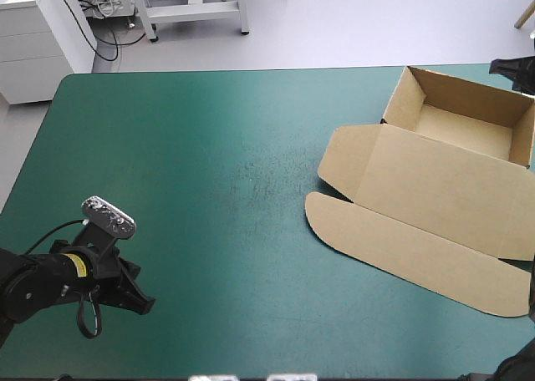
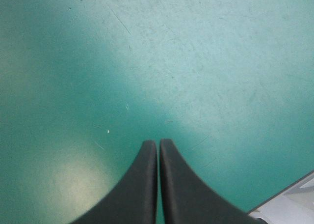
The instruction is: Fold the box
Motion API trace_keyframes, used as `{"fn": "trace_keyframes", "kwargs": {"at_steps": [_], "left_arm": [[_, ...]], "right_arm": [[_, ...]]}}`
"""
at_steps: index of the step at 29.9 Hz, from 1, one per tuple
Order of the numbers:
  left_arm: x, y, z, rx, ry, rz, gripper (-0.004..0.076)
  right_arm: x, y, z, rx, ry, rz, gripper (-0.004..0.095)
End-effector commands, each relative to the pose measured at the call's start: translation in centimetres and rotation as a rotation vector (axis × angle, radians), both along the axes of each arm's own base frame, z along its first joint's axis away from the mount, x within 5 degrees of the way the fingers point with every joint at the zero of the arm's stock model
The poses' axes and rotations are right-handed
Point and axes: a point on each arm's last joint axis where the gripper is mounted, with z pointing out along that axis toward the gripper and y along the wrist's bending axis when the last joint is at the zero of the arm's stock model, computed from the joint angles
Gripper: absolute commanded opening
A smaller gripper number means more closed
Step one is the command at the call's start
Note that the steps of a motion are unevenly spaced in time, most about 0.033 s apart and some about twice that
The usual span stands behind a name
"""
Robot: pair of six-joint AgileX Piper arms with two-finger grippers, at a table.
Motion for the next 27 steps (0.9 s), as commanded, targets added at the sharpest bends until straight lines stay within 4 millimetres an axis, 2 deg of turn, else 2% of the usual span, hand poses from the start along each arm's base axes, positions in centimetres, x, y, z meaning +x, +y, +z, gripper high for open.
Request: {"fn": "trace_keyframes", "kwargs": {"at_steps": [1,6,9,13,16,19,24,27], "left_arm": [[0.2,-0.2,1.1,-0.046,-0.072,0.005,-0.0008],[0.5,-0.3,1.4,-0.062,-0.119,0.009,-0.0008],[0.7,-0.4,1.5,-0.071,-0.146,0.006,-0.0008],[0.9,-0.4,1.1,-0.068,-0.158,0.004,-0.0008],[0.9,-0.3,0.4,-0.059,-0.162,0.006,-0.0008],[0.5,-0.1,-0.5,-0.074,-0.194,0.009,-0.0008],[-1.1,0.6,-2.6,-0.086,-0.221,0.011,-0.0008],[-2.4,1.1,-4.0,-0.092,-0.215,0.006,-0.0008]], "right_arm": [[-1.8,3.1,4.0,-0.014,-0.158,0.087,-0.0018],[-2.3,9.2,5.2,-0.03,-0.193,0.271,-0.0018],[-3.5,13.3,5.5,-0.035,-0.201,0.409,-0.0018],[-5.7,18.3,4.0,-0.038,-0.148,0.594,-0.0018],[-7.4,20.7,1.6,-0.085,-0.077,0.678,-0.0017],[-9.1,21.6,-0.9,-0.165,-0.031,0.674,-0.0017],[-12.0,21.2,-5.0,-0.172,0.015,0.635,-0.0018],[-13.9,20.6,-8.2,-0.158,0.057,0.637,-0.0018]]}}
